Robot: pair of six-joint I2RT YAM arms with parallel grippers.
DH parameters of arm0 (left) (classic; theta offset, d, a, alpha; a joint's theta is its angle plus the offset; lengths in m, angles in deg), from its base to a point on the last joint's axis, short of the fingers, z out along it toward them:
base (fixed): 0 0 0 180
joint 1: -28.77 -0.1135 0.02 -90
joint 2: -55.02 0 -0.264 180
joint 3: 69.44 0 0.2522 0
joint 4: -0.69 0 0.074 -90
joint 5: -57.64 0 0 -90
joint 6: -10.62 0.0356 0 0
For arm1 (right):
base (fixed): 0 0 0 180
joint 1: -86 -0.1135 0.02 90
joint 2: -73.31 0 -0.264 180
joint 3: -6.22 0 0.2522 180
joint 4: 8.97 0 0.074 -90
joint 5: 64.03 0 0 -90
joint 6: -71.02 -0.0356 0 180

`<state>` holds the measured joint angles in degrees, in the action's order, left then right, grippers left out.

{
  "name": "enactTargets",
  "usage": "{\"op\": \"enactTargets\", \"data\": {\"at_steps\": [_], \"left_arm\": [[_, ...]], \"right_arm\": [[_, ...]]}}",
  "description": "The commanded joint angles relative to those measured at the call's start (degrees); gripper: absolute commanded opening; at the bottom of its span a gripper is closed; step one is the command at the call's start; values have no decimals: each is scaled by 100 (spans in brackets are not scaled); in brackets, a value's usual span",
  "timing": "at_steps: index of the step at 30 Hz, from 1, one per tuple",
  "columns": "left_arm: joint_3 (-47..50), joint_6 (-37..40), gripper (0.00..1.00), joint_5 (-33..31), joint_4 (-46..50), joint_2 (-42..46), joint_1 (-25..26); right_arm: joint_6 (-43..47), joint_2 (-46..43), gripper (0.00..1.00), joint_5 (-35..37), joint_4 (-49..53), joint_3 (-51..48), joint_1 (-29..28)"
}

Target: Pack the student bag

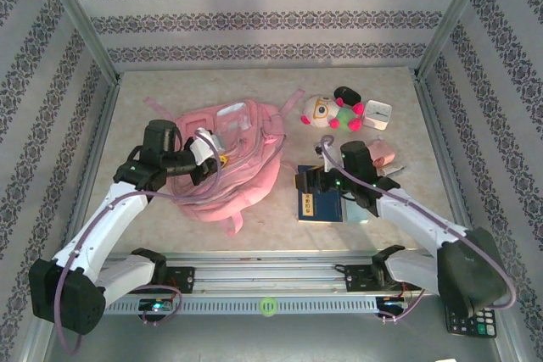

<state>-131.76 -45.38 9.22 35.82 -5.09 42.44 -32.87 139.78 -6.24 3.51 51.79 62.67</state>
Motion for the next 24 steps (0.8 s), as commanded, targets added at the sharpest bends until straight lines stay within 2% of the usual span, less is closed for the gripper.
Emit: {"op": "enactTargets", "data": {"at_steps": [1,3,4,6,9,14,19,24], "left_arm": [[-366,282,0,873,-36,202,-168],[-422,416,0,924,53,202,-194],[-458,728,0,1121,221,222,-215],[-507,870,0,1199,318,232,-244],[-615,1063,0,1264,529,234,-292],[-816,1397,0,1465,960,212,-470],[-901,1469,0,1549,1028,176,-493],[-910,1474,0,1615,1002,146,-489]], "right_arm": [[1333,296,70,-835,-266,271,87],[1729,498,70,-973,-344,357,138],[1821,637,70,-1154,-503,413,227],[1837,948,70,-1244,-625,636,351],[1928,1444,69,-1308,-242,1151,406],[2031,2041,69,-1592,-547,1232,380],[2311,2384,68,-1590,-599,1409,290],[2509,2714,69,-1934,-721,1688,268]]}}
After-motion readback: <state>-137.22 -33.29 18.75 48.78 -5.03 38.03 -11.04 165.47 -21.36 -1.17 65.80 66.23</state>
